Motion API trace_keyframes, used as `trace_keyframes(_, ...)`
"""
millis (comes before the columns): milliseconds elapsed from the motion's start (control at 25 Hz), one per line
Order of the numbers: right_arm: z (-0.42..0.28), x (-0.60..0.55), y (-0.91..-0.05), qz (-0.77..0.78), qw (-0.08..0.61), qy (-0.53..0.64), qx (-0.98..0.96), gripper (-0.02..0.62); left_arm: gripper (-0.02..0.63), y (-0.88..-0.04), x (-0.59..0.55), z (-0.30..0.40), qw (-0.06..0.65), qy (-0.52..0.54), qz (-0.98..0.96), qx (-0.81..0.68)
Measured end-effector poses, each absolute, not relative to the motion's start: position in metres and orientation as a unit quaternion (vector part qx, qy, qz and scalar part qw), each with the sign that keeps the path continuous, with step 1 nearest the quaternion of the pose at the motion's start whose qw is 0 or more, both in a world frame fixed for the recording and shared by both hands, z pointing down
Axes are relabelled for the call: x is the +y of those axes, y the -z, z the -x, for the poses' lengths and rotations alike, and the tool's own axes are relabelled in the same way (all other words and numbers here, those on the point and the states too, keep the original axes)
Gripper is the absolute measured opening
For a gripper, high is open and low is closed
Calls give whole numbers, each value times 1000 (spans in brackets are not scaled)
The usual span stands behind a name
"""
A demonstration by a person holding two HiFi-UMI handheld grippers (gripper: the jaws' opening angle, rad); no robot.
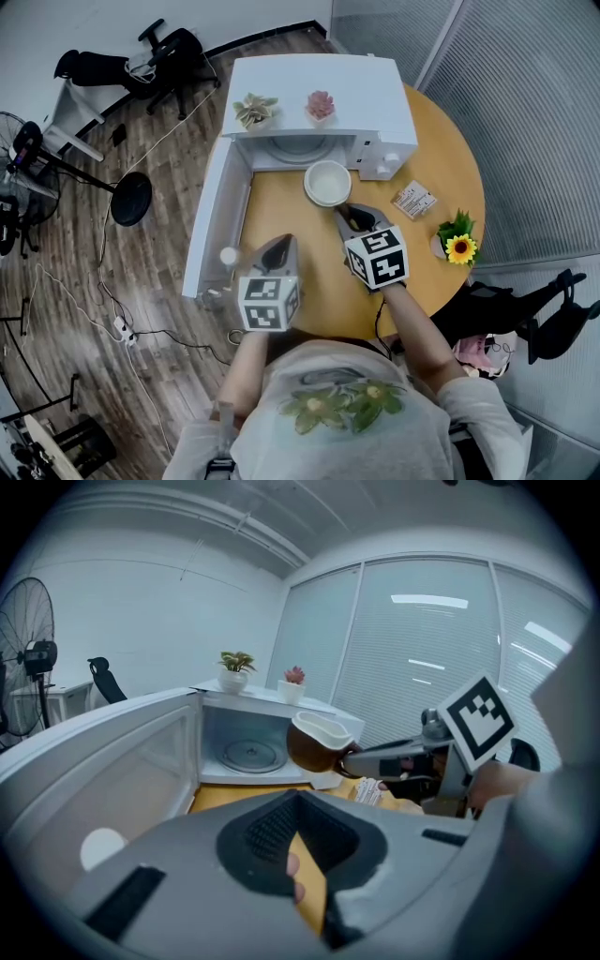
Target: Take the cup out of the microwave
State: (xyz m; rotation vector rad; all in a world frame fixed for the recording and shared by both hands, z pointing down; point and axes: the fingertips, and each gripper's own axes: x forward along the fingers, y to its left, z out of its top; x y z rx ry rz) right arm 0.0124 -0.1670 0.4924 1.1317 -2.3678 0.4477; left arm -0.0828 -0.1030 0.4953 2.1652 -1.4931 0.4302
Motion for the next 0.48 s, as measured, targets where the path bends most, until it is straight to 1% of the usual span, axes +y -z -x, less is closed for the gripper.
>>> trace_keyframes(240,-15,-152,-476,-415,235,-136,-869,60,2,-485,-99,85,224,-150,-792,-548)
trace_keyframes(480,-18,-134,-461,-413,220,-135,-874,61,2,-483,-91,84,223,-148,-792,-548)
